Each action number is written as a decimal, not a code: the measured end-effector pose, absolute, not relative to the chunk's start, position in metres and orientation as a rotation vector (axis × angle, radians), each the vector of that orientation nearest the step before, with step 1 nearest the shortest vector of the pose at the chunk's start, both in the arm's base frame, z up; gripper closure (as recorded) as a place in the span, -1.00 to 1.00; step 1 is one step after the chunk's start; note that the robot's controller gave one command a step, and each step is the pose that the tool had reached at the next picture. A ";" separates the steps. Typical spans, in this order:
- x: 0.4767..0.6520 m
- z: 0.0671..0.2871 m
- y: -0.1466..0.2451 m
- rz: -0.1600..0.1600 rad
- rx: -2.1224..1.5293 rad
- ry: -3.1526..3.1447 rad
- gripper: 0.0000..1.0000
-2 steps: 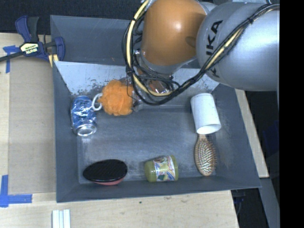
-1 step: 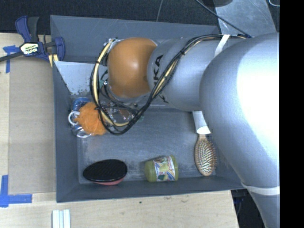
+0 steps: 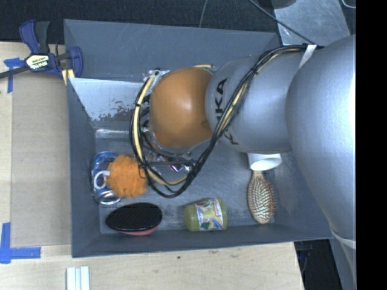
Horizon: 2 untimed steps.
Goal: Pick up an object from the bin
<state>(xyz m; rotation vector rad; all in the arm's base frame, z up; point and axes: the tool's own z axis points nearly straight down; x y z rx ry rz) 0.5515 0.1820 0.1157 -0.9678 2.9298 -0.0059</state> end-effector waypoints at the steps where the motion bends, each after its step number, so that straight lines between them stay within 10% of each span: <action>1: 0.552 0.115 0.182 -0.006 -0.965 2.931 1.00; 2: 0.552 0.115 0.182 -0.006 -0.964 2.931 1.00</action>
Offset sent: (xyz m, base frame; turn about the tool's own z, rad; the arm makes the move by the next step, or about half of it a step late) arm 0.0000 0.0000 0.0000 0.0000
